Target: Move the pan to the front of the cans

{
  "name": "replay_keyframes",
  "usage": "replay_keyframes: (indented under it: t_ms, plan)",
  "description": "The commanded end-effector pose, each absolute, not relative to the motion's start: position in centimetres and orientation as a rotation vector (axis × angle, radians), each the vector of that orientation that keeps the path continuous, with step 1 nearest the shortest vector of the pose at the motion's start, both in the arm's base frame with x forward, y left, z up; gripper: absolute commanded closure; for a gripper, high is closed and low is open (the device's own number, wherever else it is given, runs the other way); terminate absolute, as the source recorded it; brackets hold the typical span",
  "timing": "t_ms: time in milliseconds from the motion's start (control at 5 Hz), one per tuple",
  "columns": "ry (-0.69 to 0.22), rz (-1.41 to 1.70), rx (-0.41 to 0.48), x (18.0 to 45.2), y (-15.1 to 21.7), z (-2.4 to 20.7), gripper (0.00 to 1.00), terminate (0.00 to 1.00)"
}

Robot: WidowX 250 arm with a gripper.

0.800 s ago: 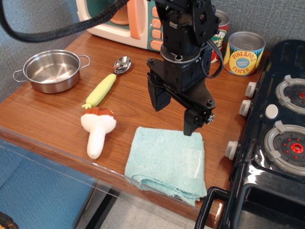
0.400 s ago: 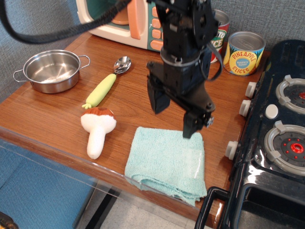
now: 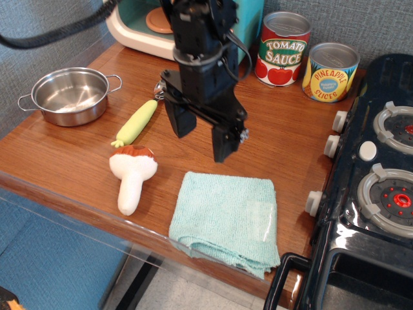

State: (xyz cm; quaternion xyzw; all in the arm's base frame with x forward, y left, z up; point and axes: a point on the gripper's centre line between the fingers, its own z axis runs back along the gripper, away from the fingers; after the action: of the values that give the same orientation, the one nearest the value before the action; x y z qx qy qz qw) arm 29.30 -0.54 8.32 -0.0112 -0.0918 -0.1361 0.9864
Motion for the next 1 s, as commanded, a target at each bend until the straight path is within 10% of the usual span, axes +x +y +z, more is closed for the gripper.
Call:
replay_keyframes:
  t_ms: [0, 800]
  plan:
    - [-0.202, -0.217, 0.074, 29.9, 8.2, 10.8, 0.00, 0.00]
    - [-0.100, -0.074, 0.174, 32.0, 17.4, 8.1, 0.00, 0.00]
